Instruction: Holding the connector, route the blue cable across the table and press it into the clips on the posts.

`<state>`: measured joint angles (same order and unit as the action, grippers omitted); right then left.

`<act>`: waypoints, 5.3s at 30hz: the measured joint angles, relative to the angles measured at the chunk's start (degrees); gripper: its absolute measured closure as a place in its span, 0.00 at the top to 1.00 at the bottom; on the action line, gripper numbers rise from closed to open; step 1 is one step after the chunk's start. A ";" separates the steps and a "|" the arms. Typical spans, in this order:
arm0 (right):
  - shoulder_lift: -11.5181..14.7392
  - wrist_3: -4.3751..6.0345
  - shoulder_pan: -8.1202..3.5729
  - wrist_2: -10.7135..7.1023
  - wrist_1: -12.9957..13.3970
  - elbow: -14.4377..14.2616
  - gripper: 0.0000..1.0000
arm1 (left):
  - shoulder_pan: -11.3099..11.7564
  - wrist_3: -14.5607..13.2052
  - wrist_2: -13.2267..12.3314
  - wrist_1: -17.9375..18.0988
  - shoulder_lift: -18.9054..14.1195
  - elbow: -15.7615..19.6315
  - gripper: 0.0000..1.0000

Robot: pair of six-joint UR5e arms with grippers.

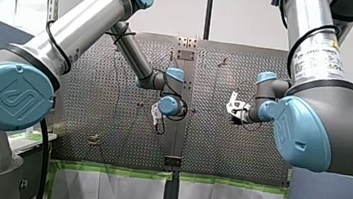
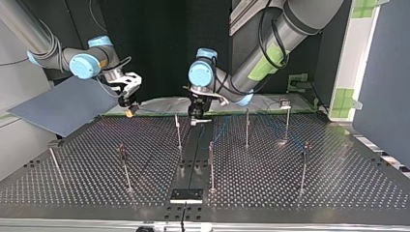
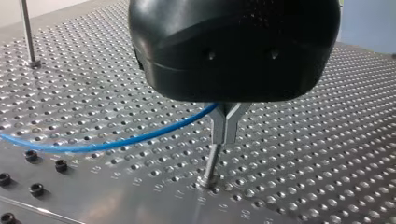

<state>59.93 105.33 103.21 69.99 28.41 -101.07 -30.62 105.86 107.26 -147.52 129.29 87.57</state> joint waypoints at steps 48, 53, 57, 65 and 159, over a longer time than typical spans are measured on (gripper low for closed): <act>-4.13 0.55 -1.51 -1.61 0.58 6.20 0.00 | 4.97 -0.93 -4.82 -0.72 3.25 -5.80 0.02; -5.03 0.81 -1.84 -1.58 0.55 7.52 0.00 | 6.13 -1.76 -4.75 -1.98 3.24 -6.51 0.02; -5.27 0.80 -1.89 -1.58 0.59 7.79 0.00 | 6.28 -2.62 -3.84 -2.31 3.23 -6.77 0.07; -5.32 0.52 -1.96 -1.61 0.37 7.87 0.00 | 5.73 -4.02 -2.52 -2.92 3.20 -6.81 1.00; -3.28 0.14 -4.72 -3.02 -4.77 7.94 0.00 | -18.03 -0.65 13.66 -14.49 3.62 -17.76 1.00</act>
<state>56.65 105.48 98.49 66.98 23.65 -93.13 -48.65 105.21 120.91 -162.01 132.91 69.82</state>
